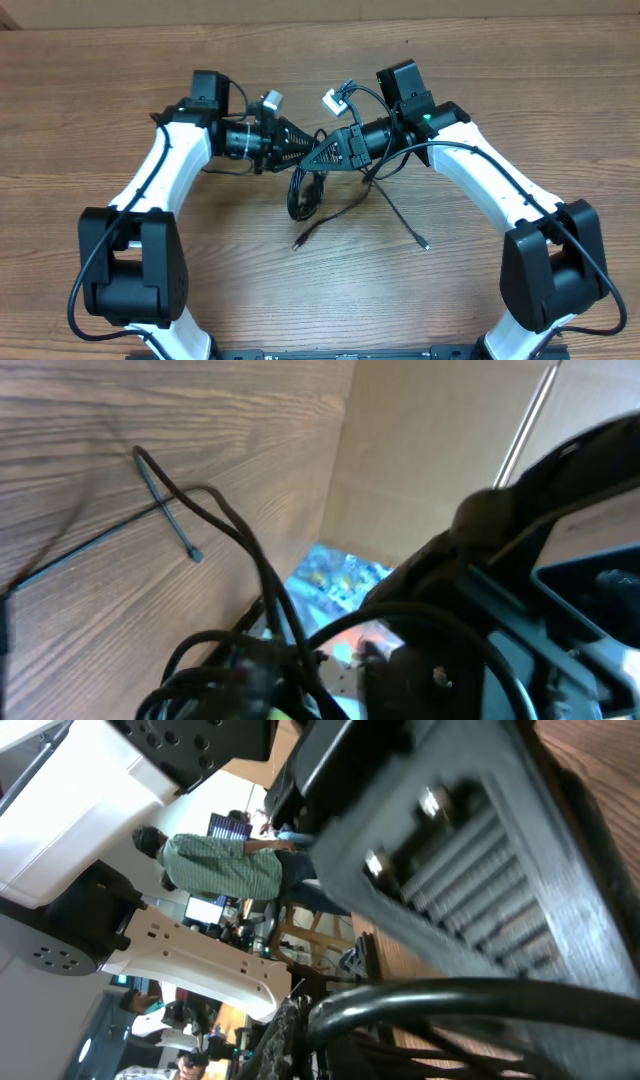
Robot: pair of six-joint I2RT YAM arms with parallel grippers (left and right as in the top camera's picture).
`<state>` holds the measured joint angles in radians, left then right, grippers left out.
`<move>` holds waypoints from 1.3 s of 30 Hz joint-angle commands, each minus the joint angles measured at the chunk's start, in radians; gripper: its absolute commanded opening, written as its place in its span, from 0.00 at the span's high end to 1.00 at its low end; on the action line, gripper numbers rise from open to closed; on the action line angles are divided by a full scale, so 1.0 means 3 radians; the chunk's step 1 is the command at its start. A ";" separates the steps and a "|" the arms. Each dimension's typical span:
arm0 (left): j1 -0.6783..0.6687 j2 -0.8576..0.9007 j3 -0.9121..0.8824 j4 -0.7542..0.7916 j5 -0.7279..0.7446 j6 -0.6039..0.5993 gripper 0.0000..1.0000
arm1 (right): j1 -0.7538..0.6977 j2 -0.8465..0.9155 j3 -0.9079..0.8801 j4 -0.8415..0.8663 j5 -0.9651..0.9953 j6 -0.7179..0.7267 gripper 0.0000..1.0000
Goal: Untangle cables
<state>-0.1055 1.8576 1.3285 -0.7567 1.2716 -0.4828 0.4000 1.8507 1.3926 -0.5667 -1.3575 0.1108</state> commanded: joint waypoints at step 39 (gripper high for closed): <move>0.0563 0.0022 0.0181 -0.0383 -0.1928 0.0015 0.96 | 0.0455 -0.0022 0.0052 -0.1486 0.2932 -0.0327 0.55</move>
<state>0.0116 1.8576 1.3376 -0.8371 0.8047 -0.5430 0.4774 1.8507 1.3933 -1.0023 -0.6945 0.0673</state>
